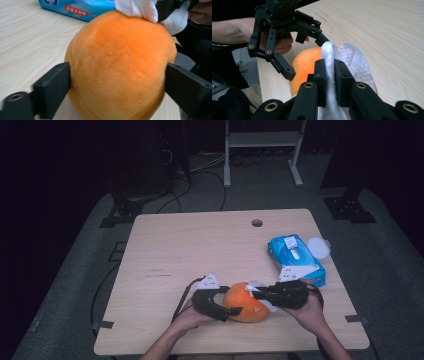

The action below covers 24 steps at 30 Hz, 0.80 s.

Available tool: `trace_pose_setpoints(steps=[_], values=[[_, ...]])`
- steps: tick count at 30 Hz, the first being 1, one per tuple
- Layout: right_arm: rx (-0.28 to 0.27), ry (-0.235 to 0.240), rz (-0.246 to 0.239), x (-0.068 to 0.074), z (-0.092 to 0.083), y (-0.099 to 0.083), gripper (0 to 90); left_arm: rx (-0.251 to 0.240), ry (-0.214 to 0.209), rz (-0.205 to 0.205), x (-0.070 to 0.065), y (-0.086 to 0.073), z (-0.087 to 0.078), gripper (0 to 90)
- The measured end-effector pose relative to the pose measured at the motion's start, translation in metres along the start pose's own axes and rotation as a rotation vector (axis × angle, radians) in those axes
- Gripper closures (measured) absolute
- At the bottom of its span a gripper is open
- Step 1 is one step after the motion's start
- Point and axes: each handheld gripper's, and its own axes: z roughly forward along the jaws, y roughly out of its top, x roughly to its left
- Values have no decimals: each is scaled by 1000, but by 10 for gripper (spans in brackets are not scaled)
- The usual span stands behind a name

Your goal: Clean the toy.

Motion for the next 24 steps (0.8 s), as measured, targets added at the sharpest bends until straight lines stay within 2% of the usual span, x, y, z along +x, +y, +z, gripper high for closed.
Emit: trace_pose_setpoints(steps=[1, 5, 7, 8, 9, 10, 11, 13, 14, 15, 17, 18, 20, 21, 24], values=[[1, -2, -2, 0, 0, 0, 805, 3, 8, 10, -1, 2, -1, 149], [-5, 8, -37, 13, 5, 7, 805, -30, 53, 104, -10, 9, -7, 292], [-13, 10, -68, 19, 5, 11, 805, -54, 96, 173, -16, 14, -12, 315], [-12, -2, -81, 22, 4, 13, 804, -56, 110, 197, -18, 16, -14, 316], [-12, -8, -81, 22, 3, 13, 805, -53, 106, 204, -18, 17, -15, 315], [-12, -4, -76, 20, 3, 13, 805, -53, 106, 204, -18, 17, -15, 307], [-8, -2, -66, 17, 3, 11, 805, -39, 82, 180, -15, 14, -13, 274], [16, -10, -58, 11, 5, 5, 805, -37, 65, 120, -8, 10, -12, 180], [21, -2, -49, 8, 5, 2, 805, -35, 52, 81, -4, 8, -11, 140], [17, 10, -38, 6, 5, 0, 805, -32, 37, 60, 0, 6, -11, 117], [20, 8, -43, 7, 5, 2, 805, -30, -5, 17, 7, 2, -10, 148], [22, 2, -54, 9, 6, 3, 805, -28, -9, 7, 8, 1, -10, 168], [24, -8, -73, 15, 9, 7, 805, -35, 1, 17, 6, 3, -11, 227], [23, -4, -82, 18, 11, 9, 805, -36, 9, 39, 2, 5, -11, 242], [10, 9, -117, 28, 16, 16, 805, -17, 30, 153, -15, 13, -7, 250]])
